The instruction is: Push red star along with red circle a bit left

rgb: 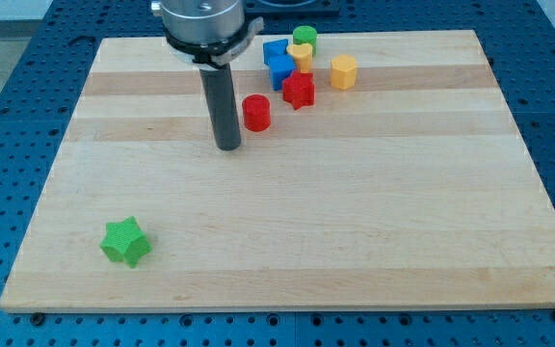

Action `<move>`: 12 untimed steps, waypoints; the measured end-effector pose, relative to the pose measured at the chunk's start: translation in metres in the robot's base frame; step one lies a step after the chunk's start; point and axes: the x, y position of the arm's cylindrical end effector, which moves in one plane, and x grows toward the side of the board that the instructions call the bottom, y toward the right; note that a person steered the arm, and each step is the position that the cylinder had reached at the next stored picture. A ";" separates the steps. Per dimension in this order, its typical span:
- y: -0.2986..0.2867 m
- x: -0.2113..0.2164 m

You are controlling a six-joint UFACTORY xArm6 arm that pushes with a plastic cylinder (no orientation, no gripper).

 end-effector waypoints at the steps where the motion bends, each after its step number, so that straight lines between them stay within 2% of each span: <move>1: 0.050 -0.052; 2: 0.060 -0.084; 3: 0.063 -0.078; 4: 0.080 -0.052; 6: 0.220 -0.063; 7: 0.238 -0.132; 8: 0.241 -0.169; 10: 0.184 -0.120; 12: 0.123 -0.109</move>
